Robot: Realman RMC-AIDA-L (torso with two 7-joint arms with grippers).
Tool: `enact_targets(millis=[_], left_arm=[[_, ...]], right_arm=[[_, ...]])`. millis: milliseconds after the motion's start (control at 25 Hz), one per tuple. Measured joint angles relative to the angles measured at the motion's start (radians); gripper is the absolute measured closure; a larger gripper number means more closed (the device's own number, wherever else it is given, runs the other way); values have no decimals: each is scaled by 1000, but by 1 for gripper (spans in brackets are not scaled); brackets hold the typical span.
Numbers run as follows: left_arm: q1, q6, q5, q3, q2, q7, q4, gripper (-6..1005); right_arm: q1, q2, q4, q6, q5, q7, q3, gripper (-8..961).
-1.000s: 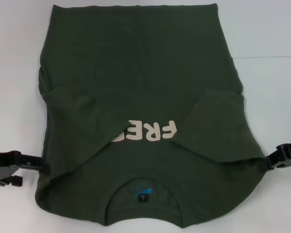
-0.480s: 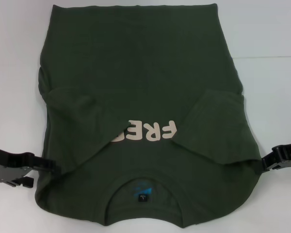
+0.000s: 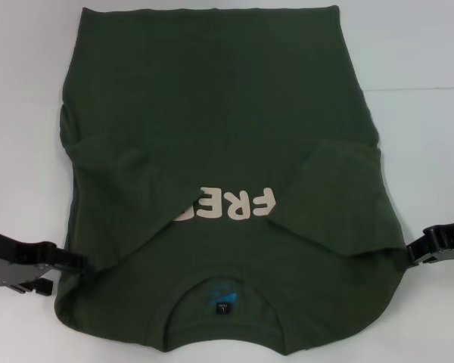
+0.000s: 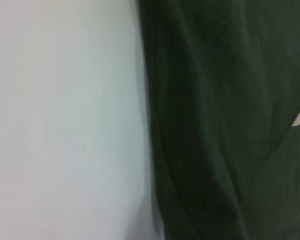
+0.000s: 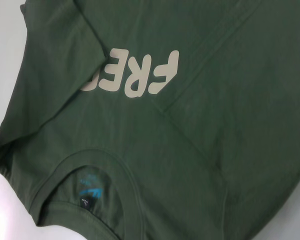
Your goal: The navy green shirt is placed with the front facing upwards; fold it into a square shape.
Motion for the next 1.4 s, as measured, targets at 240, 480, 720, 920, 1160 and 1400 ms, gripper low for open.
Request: enact_targets(millis=[240,480,720,920,1160,1400], left_arm=[[0,-25,26,56,-11,-3,4,136],[-2,-30,28,69,-15,-1,12,275],[-4,-31,27,69,-15,3,20,629],[-6,-30,28,71,-15,8,20,735],[-7,-29,20,64,-15,39,15,865],[12,-34,-31,-10,-15,153,3,956]], right_arm=[[0,0,12,0,6,-3,0,913],[-3,-1,14,2,11,-5,0,912],[-6,0,14,2,11,-7,0,913],[-6,0,14,2,12,-9,8,914],[-7,-3,52,2,33,-37,25,914],[-20,-7,118,2,69,-155,97,915]])
